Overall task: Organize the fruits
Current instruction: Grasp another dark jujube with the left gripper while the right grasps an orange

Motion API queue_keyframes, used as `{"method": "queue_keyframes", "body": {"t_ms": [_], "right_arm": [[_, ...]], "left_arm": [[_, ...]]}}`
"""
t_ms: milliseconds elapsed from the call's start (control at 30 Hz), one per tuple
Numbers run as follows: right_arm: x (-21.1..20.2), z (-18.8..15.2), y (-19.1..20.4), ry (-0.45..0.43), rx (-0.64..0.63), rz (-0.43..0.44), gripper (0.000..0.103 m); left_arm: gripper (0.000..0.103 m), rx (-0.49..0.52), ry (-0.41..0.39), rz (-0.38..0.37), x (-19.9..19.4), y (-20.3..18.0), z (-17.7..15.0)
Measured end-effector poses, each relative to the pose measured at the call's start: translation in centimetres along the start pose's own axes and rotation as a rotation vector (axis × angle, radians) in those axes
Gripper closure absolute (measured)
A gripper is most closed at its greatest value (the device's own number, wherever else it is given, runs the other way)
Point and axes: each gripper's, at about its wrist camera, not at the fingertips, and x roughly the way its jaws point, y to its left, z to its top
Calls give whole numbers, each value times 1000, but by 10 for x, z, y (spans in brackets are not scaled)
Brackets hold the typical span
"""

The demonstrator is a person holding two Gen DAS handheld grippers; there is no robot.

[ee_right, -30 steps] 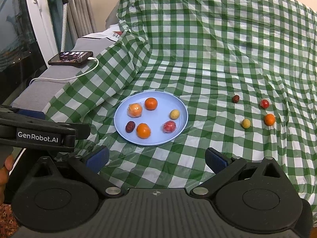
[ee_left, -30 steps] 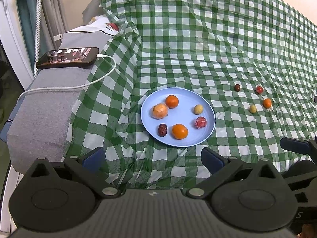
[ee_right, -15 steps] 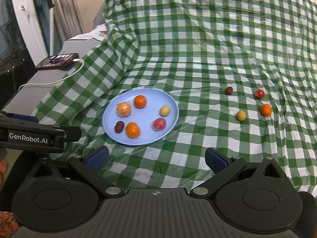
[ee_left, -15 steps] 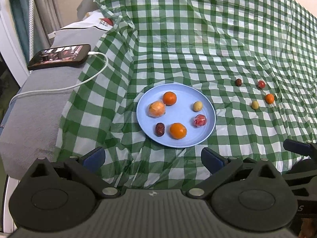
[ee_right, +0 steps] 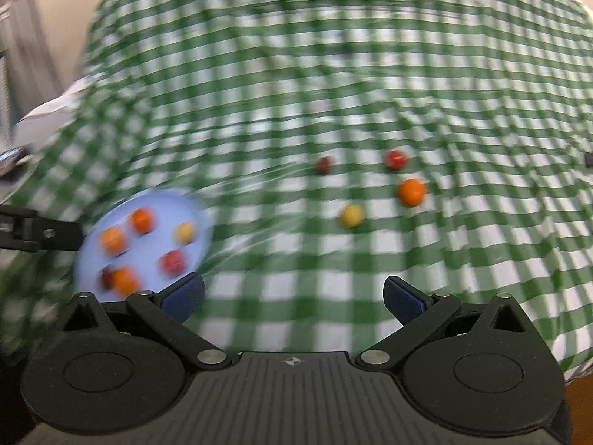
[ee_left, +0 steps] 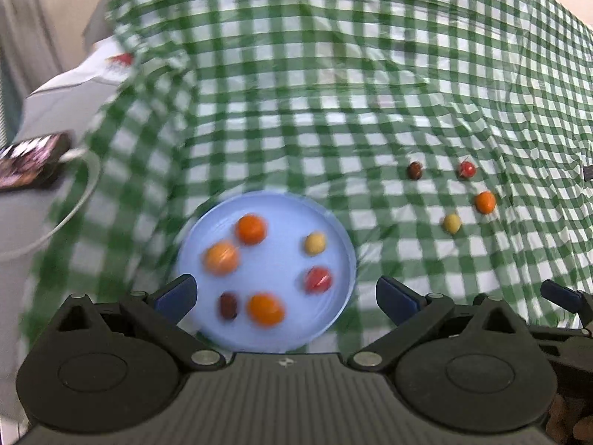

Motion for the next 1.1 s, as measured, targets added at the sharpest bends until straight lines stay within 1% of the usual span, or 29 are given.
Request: {"method": "queue_keyframes", "body": {"t_ms": [133,167,267,333,433,467,500,567,667,700,800,833,900,933,967,1000,1033,1100], "right_arm": [[32,16,-29,-58,45,-71,2],[41,20,-35,-72,46,-87,4],[73,30,-53,-90,56,-130,5],[96,35,-65,-83,78,-145,7],[129,41,-78,-66,94,-154,11],[137,44,-82,-64,93,-153,17],[146,45,-85,-64,91,-151,25],[159,46,-89,-66,82,-148,34],[173,43,-91,-68,74,-164,35],[176,42,-92,-64,69,-165,39],[186,37,-92,-70,38,-170,43],[187,36,-91,-78,26,-171,43],[188,34,-90,-96,16,-170,49],[188,34,-90,-99,12,-170,49],[187,33,-90,-106,9,-165,54],[187,33,-90,-114,6,-172,63],[186,32,-91,-117,5,-180,65],[184,33,-96,-123,30,-167,67]], "left_arm": [[0,42,-8,-39,39,-33,33],[0,53,-8,-44,49,-42,41],[0,82,3,-75,86,-69,67],[0,102,15,-103,112,-88,84],[0,132,47,-130,151,-115,106],[0,145,52,-137,163,-123,111],[0,158,54,-140,174,-131,115],[0,181,51,-146,194,-144,120],[2,199,44,-159,219,-157,123],[4,202,49,-165,227,-160,124],[15,219,66,-182,242,-168,125],[21,228,66,-183,247,-171,125],[31,245,75,-185,257,-174,126],[43,246,83,-184,261,-175,126],[46,246,87,-183,264,-175,126],[55,244,72,-184,263,-175,127],[82,254,62,-189,262,-175,127],[81,258,59,-181,257,-175,126]]}}
